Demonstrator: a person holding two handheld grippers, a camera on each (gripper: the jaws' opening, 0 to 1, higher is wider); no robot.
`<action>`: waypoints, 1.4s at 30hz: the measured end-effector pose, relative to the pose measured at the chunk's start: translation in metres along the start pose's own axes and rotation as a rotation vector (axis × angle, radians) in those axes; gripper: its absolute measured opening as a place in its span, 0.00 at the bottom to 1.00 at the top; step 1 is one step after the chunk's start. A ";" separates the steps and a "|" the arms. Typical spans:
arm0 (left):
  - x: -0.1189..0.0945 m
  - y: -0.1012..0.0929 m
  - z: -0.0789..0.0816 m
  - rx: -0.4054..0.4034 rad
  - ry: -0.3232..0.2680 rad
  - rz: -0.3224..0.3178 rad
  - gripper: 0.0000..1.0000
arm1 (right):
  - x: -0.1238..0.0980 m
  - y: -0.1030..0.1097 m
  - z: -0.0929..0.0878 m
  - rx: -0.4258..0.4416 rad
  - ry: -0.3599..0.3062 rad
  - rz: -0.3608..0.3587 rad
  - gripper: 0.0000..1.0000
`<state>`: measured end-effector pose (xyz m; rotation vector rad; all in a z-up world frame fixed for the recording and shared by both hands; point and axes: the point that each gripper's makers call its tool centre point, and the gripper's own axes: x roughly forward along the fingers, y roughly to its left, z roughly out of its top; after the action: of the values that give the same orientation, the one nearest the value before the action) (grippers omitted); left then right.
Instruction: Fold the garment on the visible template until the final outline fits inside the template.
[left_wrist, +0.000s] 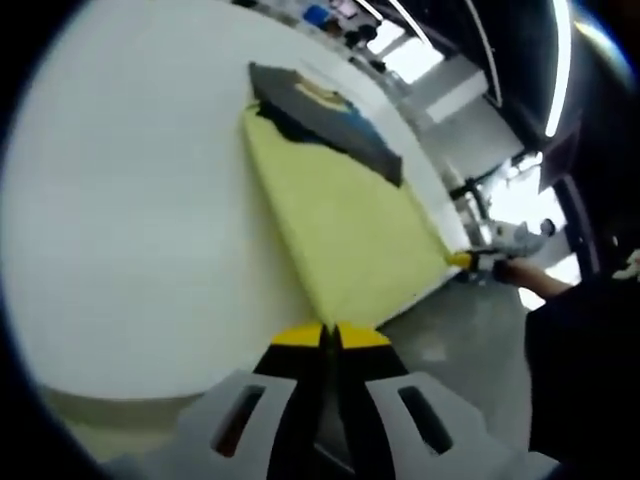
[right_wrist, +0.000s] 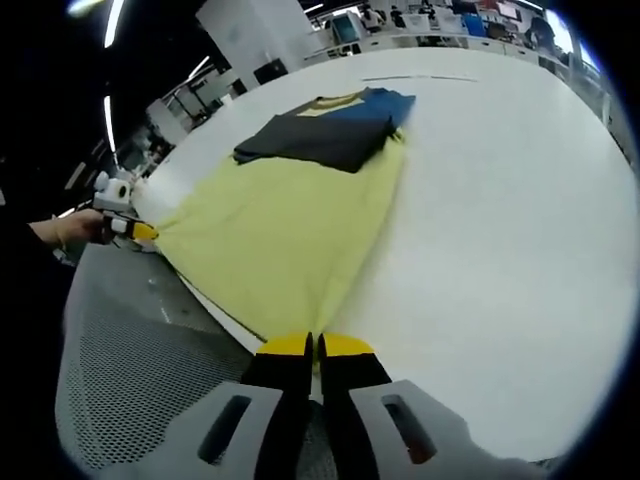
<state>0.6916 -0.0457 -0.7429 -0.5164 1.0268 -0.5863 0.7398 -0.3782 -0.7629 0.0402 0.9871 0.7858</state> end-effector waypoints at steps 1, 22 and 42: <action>-0.001 -0.001 -0.001 -0.002 0.002 -0.003 0.00 | -0.002 0.001 0.000 0.000 -0.002 0.002 0.03; -0.044 -0.034 -0.009 -0.063 0.011 -0.051 0.00 | -0.046 0.038 0.003 0.008 -0.039 0.080 0.03; -0.078 -0.068 -0.002 -0.057 0.016 -0.119 0.00 | -0.079 0.064 0.011 -0.056 -0.020 0.170 0.03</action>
<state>0.6450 -0.0436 -0.6504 -0.6272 1.0349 -0.6694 0.6871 -0.3768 -0.6752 0.0843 0.9506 0.9664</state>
